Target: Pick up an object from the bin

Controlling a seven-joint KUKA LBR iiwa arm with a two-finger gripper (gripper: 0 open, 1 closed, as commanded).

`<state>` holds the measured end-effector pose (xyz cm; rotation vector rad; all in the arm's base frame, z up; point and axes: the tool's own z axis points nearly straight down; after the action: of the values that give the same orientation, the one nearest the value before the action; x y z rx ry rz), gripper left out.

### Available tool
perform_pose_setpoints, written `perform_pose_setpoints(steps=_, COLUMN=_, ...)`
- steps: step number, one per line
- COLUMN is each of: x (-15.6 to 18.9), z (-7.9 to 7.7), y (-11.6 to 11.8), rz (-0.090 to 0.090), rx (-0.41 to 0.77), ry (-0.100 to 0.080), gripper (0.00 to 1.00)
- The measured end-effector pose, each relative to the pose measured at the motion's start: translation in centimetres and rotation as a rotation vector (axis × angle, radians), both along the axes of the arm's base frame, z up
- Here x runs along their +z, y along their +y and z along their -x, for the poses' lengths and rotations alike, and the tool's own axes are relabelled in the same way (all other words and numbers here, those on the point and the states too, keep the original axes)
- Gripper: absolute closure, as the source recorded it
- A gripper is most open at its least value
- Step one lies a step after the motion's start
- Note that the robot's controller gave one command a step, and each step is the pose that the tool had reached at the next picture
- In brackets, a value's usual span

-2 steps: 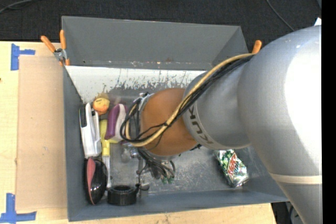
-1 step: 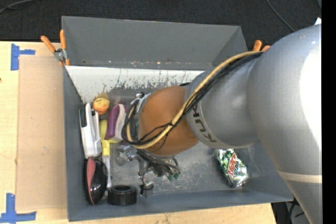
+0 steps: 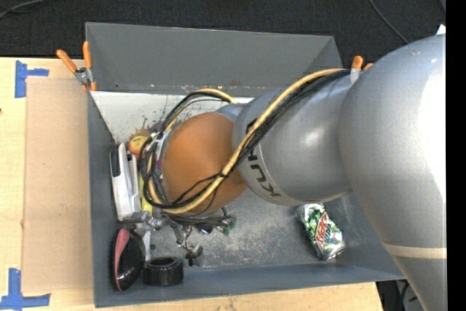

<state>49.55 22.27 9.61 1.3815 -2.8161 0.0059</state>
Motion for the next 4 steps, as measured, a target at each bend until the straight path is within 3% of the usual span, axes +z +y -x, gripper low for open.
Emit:
perform_pose_setpoints(steps=1, x=-2.2, z=1.1, y=1.5, rz=-0.002, rx=-0.163, ry=-0.010, gripper=0.00)
perform_pose_setpoints(steps=2, x=-2.3, z=1.9, y=1.5, rz=-0.008, rx=0.423, ry=-0.023, gripper=1.00)
perform_pose_setpoints(steps=3, x=-2.3, z=1.9, y=1.5, rz=-0.008, rx=0.422, ry=-0.023, gripper=1.00)
perform_pose_setpoints(steps=4, x=-0.8, z=2.3, y=1.4, rz=-0.004, rx=0.422, ry=-0.011, gripper=1.00)
